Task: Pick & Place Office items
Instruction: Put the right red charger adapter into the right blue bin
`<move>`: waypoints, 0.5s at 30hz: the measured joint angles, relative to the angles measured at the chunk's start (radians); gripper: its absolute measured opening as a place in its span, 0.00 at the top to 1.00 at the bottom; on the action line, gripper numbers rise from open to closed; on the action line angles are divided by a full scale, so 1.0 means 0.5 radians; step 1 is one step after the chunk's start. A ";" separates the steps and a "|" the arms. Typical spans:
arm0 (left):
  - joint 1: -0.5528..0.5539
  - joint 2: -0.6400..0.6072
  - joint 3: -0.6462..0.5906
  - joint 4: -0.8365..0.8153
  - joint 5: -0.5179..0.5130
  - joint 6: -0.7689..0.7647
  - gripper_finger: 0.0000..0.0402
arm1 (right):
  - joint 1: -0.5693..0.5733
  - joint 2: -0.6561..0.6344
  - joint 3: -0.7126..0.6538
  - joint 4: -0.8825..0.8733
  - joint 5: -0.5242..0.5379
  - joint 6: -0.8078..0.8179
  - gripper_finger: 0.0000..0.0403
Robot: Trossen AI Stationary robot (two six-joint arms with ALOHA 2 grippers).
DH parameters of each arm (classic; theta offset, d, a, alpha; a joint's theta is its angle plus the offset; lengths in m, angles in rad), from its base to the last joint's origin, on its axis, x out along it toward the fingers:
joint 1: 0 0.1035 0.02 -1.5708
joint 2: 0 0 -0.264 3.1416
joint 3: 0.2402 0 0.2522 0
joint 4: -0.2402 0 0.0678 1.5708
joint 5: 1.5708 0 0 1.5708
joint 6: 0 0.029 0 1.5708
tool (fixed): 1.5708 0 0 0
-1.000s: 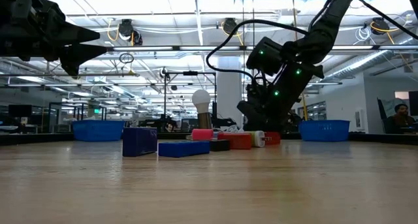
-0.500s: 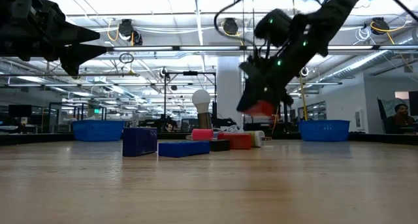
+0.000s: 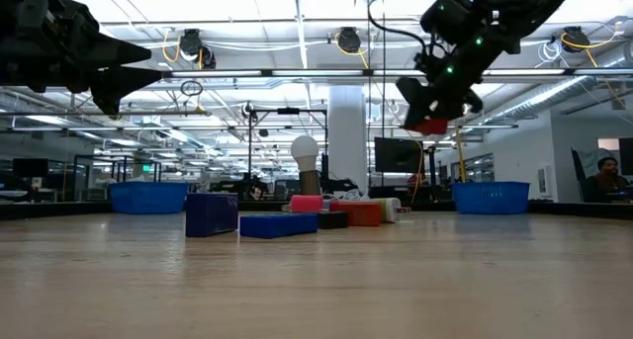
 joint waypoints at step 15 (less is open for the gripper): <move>-0.001 0.000 0.000 -0.001 -0.002 0.000 0.47 | -0.634 -0.011 -0.361 0.103 0.190 -0.090 0.48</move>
